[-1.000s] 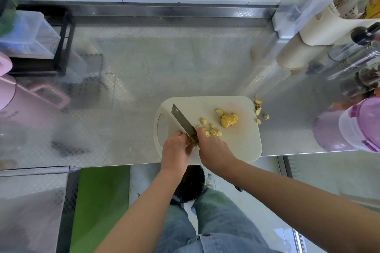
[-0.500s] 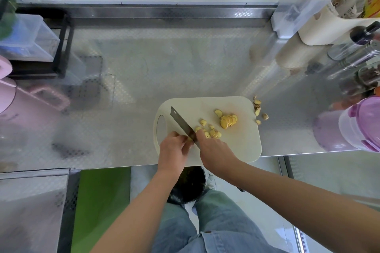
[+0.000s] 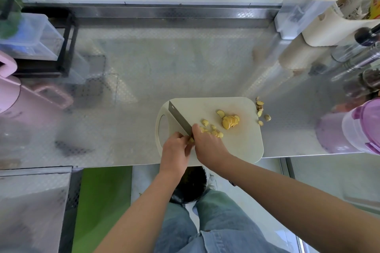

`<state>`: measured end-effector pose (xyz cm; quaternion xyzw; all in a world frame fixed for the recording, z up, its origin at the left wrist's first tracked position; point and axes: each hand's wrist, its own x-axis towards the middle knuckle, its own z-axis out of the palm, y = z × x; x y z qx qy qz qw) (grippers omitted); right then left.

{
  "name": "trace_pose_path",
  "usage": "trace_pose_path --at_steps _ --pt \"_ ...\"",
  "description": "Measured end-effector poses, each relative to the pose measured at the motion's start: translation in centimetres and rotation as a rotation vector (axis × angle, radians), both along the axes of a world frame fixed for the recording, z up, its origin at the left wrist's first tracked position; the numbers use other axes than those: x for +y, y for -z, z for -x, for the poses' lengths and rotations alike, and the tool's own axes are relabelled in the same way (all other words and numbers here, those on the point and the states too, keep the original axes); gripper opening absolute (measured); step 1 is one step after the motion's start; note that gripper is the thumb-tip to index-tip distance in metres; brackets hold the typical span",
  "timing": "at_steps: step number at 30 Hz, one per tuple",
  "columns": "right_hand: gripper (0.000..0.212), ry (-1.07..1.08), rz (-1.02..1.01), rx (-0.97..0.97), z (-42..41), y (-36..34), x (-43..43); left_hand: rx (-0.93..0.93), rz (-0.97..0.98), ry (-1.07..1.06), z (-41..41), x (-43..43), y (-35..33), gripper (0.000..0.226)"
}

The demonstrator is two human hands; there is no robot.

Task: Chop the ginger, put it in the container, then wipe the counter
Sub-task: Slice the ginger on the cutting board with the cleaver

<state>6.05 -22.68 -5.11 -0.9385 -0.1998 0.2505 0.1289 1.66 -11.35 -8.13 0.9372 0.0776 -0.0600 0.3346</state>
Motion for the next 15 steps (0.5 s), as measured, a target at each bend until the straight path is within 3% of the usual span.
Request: trace_pose_path --at_steps 7,15 --pt "0.018 0.235 -0.104 0.085 -0.3 -0.1 -1.3 0.006 0.117 -0.153 0.7 -0.2 -0.1 0.018" --pt "0.013 0.105 -0.125 0.028 0.5 -2.3 -3.1 -0.052 0.17 -0.198 1.1 -0.2 -0.5 0.016"
